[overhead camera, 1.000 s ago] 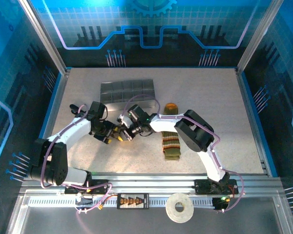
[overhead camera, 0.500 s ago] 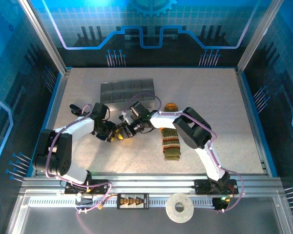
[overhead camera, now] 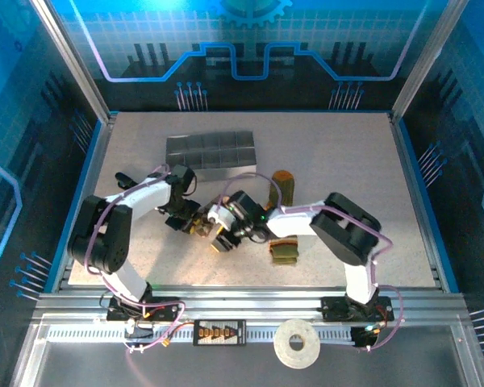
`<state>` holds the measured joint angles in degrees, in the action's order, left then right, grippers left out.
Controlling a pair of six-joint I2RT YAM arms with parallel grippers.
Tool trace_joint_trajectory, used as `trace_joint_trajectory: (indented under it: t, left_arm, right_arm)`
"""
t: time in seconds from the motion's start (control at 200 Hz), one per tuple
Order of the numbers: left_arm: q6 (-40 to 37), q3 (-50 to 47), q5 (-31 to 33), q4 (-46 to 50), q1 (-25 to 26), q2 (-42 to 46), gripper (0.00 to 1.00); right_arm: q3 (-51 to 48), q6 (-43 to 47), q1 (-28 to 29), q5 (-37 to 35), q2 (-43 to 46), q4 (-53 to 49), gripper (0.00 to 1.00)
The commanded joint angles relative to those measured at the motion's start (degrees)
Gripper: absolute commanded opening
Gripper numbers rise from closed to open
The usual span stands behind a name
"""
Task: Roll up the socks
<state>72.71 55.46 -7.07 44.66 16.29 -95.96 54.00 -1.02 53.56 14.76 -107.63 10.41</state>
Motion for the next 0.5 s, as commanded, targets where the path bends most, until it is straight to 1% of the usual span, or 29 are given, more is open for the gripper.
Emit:
trace_joint_trajectory:
  t: [0.0,0.155,0.255,0.265,0.375,0.495]
  left_arm:
    - [4.9,-1.7,3.0,15.4,2.9,-5.9,0.08]
    - [5.5,2.3,2.9,16.9,3.0,-9.2,0.08]
    - [4.7,5.3,2.2,17.7,3.0,-12.1,0.08]
    - [4.6,5.6,2.1,17.8,3.0,-12.5,0.08]
    - [3.6,8.8,2.2,18.9,2.9,-15.1,0.07]
    - [2.3,11.3,1.8,19.4,2.8,-17.5,0.07]
  right_arm:
    - [-6.3,12.1,4.0,-14.6,6.1,13.4,0.57]
    - [-5.6,19.8,9.8,-24.7,6.1,14.4,0.59]
    - [-4.0,22.1,11.5,-28.8,3.9,15.0,0.59]
    - [-2.6,22.2,11.6,-29.3,3.6,15.0,0.59]
    - [0.9,24.3,12.6,-32.3,0.3,14.1,0.58]
    - [3.0,25.6,12.9,-32.8,-2.3,12.5,0.55]
